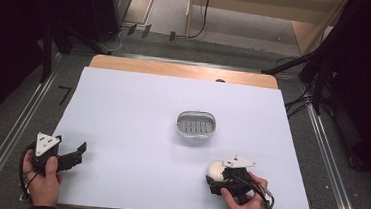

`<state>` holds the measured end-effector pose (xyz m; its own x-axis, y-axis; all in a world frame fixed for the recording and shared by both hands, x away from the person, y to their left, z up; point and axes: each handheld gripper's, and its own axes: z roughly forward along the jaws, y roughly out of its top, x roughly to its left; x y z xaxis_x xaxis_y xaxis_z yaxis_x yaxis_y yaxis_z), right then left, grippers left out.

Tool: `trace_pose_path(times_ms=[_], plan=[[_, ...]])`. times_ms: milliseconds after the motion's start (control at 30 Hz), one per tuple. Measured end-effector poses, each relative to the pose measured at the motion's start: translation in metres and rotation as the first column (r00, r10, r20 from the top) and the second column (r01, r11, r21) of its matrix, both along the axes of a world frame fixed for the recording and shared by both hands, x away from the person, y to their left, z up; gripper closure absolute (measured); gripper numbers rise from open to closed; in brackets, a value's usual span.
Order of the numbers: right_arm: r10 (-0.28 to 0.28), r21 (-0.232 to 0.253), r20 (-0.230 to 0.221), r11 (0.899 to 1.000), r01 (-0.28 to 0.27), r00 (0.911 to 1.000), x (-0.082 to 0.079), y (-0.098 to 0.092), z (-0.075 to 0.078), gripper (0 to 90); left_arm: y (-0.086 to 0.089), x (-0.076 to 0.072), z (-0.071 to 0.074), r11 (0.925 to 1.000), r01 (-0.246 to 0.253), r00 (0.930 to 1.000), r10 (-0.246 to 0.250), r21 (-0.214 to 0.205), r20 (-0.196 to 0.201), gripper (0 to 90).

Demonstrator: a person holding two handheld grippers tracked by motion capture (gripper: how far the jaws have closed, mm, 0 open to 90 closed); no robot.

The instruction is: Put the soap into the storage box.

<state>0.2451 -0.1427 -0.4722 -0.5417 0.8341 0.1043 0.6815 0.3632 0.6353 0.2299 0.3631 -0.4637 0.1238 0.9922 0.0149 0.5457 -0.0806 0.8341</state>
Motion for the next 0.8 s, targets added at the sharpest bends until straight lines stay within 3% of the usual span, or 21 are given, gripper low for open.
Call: trace_pose_path(times_ms=[433, 800], plan=[[0.023, -0.008, 0.02, 1.0, -0.023, 0.9995, -0.002, -0.002, 0.012, 24.5, 0.0, 0.0, 0.0, 1.0, -0.004, 1.0, 0.004, -0.004, 0.007, 14.5], [0.0, -0.012, 0.018, 1.0, 0.001, 0.9998, -0.001, -0.016, 0.024, 24.5, 0.001, -0.001, 0.0, 0.9999, -0.004, 0.9999, 0.004, -0.012, 0.01, 14.5]])
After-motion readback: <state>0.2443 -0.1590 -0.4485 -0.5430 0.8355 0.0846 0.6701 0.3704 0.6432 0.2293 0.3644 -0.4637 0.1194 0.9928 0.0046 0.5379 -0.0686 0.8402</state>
